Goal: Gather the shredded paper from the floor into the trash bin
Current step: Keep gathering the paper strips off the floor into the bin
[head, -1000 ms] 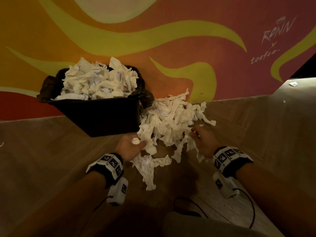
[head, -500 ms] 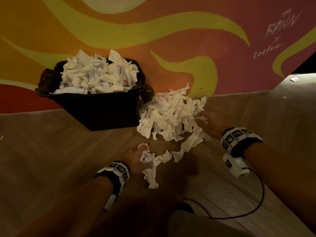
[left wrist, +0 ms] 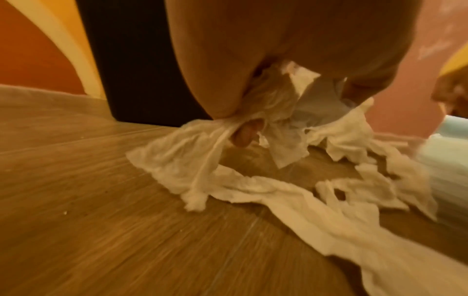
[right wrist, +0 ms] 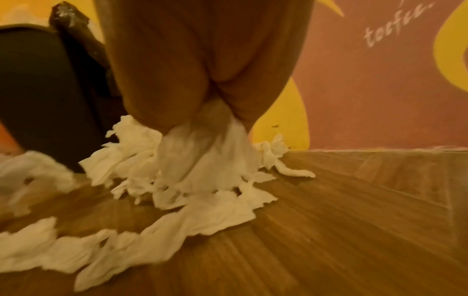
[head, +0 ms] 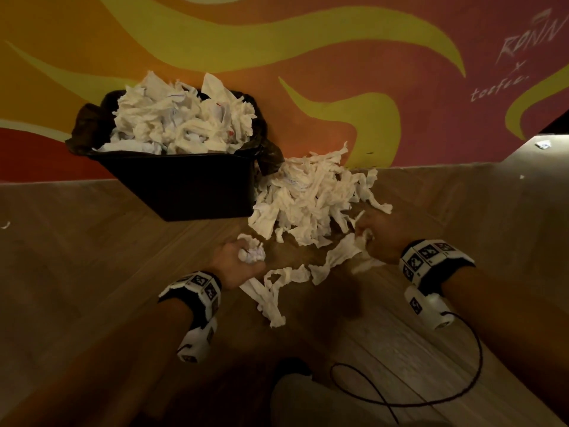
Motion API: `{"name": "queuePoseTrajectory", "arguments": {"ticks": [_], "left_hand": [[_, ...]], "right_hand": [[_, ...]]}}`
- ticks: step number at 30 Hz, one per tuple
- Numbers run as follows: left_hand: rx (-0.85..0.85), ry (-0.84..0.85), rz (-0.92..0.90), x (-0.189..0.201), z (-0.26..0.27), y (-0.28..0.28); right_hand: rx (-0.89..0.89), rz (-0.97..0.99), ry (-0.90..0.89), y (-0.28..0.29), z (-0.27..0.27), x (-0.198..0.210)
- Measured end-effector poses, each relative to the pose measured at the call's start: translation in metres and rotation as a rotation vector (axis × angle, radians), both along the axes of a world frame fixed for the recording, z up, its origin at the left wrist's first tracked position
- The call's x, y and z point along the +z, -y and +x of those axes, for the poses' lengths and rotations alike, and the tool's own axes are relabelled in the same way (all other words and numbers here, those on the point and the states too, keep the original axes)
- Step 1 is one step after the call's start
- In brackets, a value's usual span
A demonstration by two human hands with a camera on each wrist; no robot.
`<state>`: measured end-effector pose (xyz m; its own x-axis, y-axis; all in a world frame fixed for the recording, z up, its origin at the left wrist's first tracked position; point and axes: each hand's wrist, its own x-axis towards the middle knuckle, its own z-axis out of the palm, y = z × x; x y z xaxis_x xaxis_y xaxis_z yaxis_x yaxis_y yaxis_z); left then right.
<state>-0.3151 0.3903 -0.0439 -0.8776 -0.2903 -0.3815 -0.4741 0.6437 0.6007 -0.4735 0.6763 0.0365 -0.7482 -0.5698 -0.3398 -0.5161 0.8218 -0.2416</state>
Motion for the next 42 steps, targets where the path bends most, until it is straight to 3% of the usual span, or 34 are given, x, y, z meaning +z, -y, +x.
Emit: {"name": "queuePoseTrajectory", "arguments": {"ticks": [4,9,12,16,22,28,31,36,39,42], "left_hand": [[0.109,-0.103,0.136,0.007,0.002,0.011],[0.031,-0.077,0.223,0.015,0.01,0.018],[-0.056,-0.029,0.136,0.018,0.015,0.019],[0.062,-0.087,0.105,0.02,0.02,0.024],[0.162,-0.039,0.102,0.019,0.019,0.031],[0.044,0.084,0.207,0.02,0.017,0.023],[-0.14,0.084,0.005,0.013,0.018,0.014],[-0.313,0.153,-0.113,-0.005,0.035,-0.009],[-0.324,0.152,-0.163,-0.01,0.042,-0.015],[-0.282,0.182,-0.119,-0.01,0.044,-0.013]], "right_hand": [[0.057,-0.032,0.157,0.019,0.019,-0.02],[0.057,0.101,0.195,0.029,0.032,-0.056],[0.094,0.206,0.167,0.019,0.035,-0.077],[0.091,0.101,0.162,0.006,0.035,-0.09],[-0.052,-0.135,0.221,0.012,0.037,-0.08],[-0.016,-0.299,0.141,0.05,0.043,-0.062],[0.117,-0.218,0.125,0.065,0.047,-0.065],[0.109,-0.215,0.315,0.083,0.063,-0.076],[0.131,-0.038,0.281,0.086,0.069,-0.088],[0.132,-0.017,0.248,0.086,0.071,-0.097]]}}
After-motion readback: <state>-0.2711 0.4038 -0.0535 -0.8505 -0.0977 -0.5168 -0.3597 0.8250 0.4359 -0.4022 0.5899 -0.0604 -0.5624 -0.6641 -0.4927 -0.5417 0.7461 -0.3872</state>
